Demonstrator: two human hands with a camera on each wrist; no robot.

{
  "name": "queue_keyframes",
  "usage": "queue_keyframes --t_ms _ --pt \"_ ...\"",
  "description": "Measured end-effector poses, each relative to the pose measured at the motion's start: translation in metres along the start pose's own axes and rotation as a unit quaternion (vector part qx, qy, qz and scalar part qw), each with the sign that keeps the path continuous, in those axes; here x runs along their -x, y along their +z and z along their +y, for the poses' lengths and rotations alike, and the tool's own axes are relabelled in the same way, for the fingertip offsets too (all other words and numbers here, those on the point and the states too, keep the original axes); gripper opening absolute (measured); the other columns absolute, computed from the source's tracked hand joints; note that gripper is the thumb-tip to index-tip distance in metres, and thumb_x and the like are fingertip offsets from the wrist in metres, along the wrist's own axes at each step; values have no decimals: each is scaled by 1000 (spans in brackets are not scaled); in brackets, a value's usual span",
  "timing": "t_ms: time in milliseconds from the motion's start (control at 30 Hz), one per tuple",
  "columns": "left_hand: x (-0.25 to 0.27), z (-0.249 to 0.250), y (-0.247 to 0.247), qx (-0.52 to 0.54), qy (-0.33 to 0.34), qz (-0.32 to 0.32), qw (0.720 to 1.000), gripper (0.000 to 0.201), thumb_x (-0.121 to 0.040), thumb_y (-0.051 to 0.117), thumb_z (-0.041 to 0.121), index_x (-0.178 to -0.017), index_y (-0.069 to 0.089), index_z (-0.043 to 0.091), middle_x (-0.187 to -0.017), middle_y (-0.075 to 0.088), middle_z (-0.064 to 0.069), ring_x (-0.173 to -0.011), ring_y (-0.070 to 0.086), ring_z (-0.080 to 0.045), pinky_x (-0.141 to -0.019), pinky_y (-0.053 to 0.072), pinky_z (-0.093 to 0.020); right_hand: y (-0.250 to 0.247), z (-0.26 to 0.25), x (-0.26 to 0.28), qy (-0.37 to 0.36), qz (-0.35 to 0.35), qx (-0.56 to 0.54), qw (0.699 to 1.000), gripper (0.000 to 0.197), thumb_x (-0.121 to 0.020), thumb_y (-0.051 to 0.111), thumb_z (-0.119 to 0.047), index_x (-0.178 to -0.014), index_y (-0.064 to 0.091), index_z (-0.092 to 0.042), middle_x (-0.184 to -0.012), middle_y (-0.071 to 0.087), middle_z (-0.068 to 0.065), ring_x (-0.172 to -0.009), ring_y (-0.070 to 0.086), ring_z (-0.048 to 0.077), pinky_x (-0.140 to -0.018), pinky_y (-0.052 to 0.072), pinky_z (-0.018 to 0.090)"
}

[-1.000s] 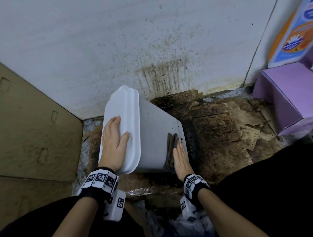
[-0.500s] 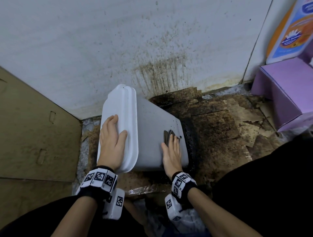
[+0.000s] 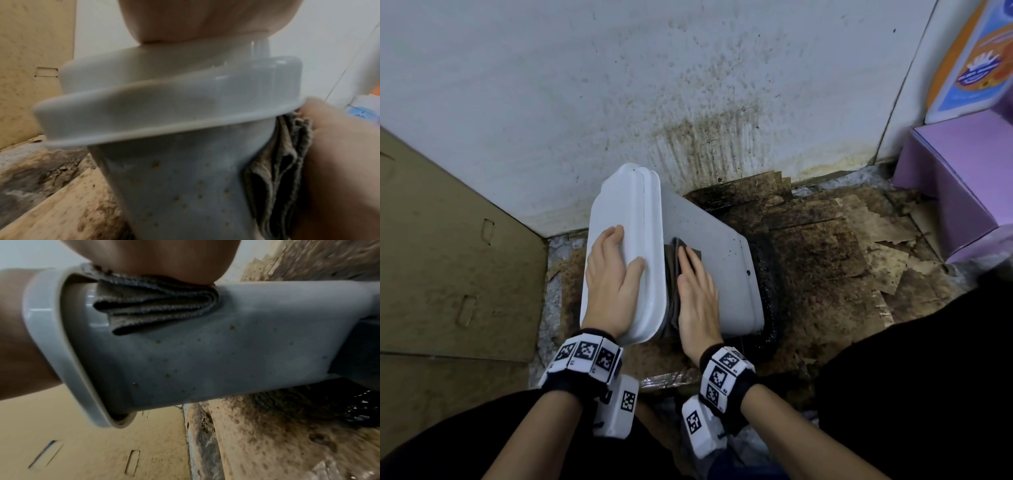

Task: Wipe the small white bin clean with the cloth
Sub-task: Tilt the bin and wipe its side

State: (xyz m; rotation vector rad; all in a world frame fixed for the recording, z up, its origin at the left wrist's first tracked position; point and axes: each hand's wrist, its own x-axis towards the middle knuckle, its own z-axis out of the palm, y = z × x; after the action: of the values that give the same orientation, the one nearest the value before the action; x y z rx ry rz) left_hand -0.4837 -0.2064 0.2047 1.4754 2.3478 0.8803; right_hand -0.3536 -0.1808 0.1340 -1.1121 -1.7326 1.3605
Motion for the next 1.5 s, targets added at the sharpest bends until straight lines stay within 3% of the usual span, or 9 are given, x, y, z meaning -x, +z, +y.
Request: queue_keyframes --t_ms 100,400,500,600,733,1033,1267,1400,1500 --pt "-1 5 2 -4 4 1 1000 72 -87 33 51 -150 30 15 -155 28 -2 -144 22 -18 -117 13 -31 1 3 -5 -5 16 16 1000 60 -101 11 -51 -159 13 -36 -166 12 -16 -151 6 -2 -122 7 28" --pt "1 -7 -4 24 -15 1 1000 67 -90 36 44 -150 30 16 -156 27 -1 -145 21 -16 -118 13 -31 -8 42 -12 -75 -60 87 992 65 -104 20 -47 -160 2 -22 -168 -1 -7 -153 -6 1 -125 1 30" --pt "1 -9 -6 41 -17 0 999 67 -89 38 45 -150 31 16 -156 28 0 -145 21 -14 -121 15 -36 -16 69 -10 -20 -38 87 995 66 -102 18 -51 -160 3 -23 -168 0 -8 -152 -5 0 -125 -1 27" --pt "1 -10 -6 52 -20 -2 998 64 -90 40 43 -149 31 19 -154 28 3 -144 21 -12 -122 16 -43 -29 107 -8 100 -32 77 992 71 -100 15 -57 -160 -2 -23 -168 -6 -7 -153 -7 3 -126 -1 33" --pt "2 -9 -6 59 -17 -5 998 62 -92 41 42 -149 31 21 -154 27 5 -144 20 -10 -122 16 -44 -46 134 -14 237 -25 35 971 69 -106 28 -48 -160 -3 -17 -168 -5 -1 -154 -6 11 -125 -5 33" --pt "0 -2 -3 15 -13 -14 1000 67 -90 36 46 -150 29 18 -156 25 2 -145 19 -14 -121 12 -36 -30 112 -21 284 66 -15 956 60 -107 30 -34 -160 9 -16 -168 8 -2 -154 5 12 -124 -2 31" --pt "-1 4 -2 6 -18 -14 1000 64 -92 37 41 -151 29 17 -156 25 1 -144 19 -14 -120 12 -32 -6 48 -4 181 77 -31 980 61 -100 23 -42 -159 15 -28 -166 11 -14 -152 5 2 -123 1 29" --pt "0 5 -5 8 -27 -22 999 65 -93 36 40 -152 27 17 -158 23 0 -145 17 -12 -120 10 -30 3 12 3 43 4 -18 999 71 -88 9 -47 -158 5 -33 -165 1 -20 -149 -4 -8 -120 -4 20" --pt "2 3 -7 4 -27 -37 999 67 -94 33 41 -156 22 18 -162 19 3 -146 12 -6 -118 6 -24 -1 5 -7 -6 -60 17 998 68 -91 7 -43 -157 -4 -34 -165 -9 -19 -148 -12 -9 -118 -10 18"
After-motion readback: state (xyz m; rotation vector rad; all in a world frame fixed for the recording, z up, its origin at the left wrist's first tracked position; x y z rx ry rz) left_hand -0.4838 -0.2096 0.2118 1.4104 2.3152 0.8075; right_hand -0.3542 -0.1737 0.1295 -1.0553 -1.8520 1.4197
